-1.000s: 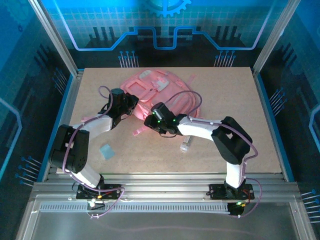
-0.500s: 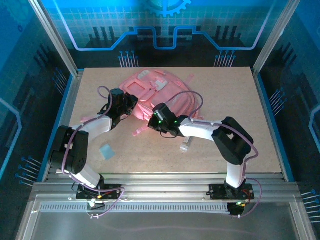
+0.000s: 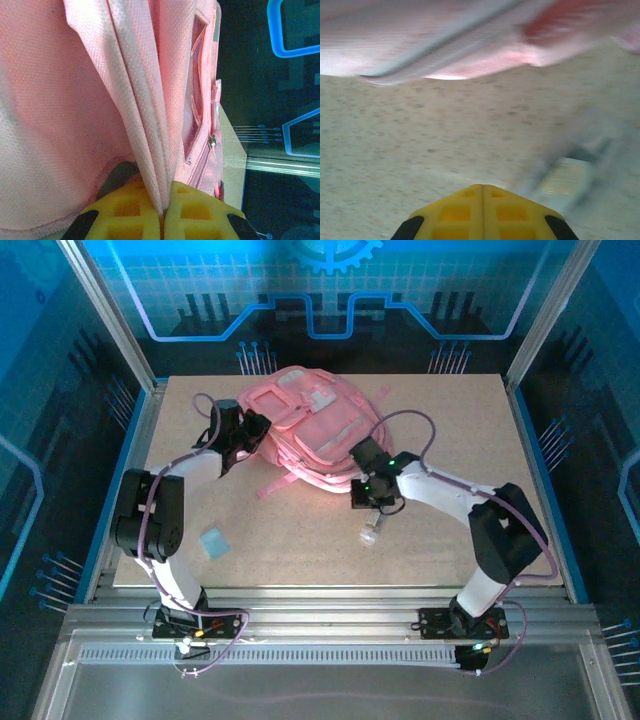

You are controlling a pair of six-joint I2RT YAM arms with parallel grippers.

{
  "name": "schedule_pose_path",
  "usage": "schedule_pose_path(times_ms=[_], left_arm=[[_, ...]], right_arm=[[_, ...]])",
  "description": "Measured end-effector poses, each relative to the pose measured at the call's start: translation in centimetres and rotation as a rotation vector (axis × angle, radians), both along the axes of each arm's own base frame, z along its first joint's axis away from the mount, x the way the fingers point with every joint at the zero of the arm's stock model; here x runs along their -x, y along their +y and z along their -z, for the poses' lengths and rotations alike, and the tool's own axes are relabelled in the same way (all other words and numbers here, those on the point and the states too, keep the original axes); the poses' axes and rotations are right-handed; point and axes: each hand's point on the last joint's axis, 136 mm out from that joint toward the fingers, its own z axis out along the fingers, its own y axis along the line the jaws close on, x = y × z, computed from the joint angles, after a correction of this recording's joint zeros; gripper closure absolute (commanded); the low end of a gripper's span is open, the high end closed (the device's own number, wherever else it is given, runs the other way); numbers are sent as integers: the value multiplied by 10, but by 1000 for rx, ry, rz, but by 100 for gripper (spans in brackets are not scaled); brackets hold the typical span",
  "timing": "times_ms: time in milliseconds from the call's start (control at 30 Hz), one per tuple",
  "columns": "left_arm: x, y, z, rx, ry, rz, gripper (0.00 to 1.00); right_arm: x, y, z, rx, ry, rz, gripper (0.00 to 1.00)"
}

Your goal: Pack the student bag

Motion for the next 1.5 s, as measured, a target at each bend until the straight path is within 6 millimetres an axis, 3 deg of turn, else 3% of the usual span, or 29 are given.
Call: schedule_pose_path(times_ms=[67,167,367,467,633,767,933,1300,1400,1500], left_arm=[[-1,0,0,4,1,6,100],[0,-1,0,10,3,10,100],[15,-8,8,23,13,0,100],[25,-15,1,26,1,-14,100],[33,-28,-14,35,-26,-20,100],[40,-36,-20,48,-35,-26,100],[51,-44,-23,42,-44,-24,100],[61,-43,-24,48,-43,-46,100],[65,-44,-25,49,-43,-53,100],[70,-45,-28,53,-47,-62,100]], right_arm=[[-2,-14,-6,9,0,8,100],[1,-10,-15,-29,0,-8,91],[4,33,-35,-169,-44,-26,62],[1,62,-52,-275,-90,-19,49],[-9,98,-78,-438,-157,8,35],[-21,116,-83,-529,-169,48,33],[-34,132,-68,-586,-144,101,32],[-41,138,-43,-527,-158,165,35],[-42,138,-36,-421,-211,184,40],[-43,136,-31,-297,-265,210,53]])
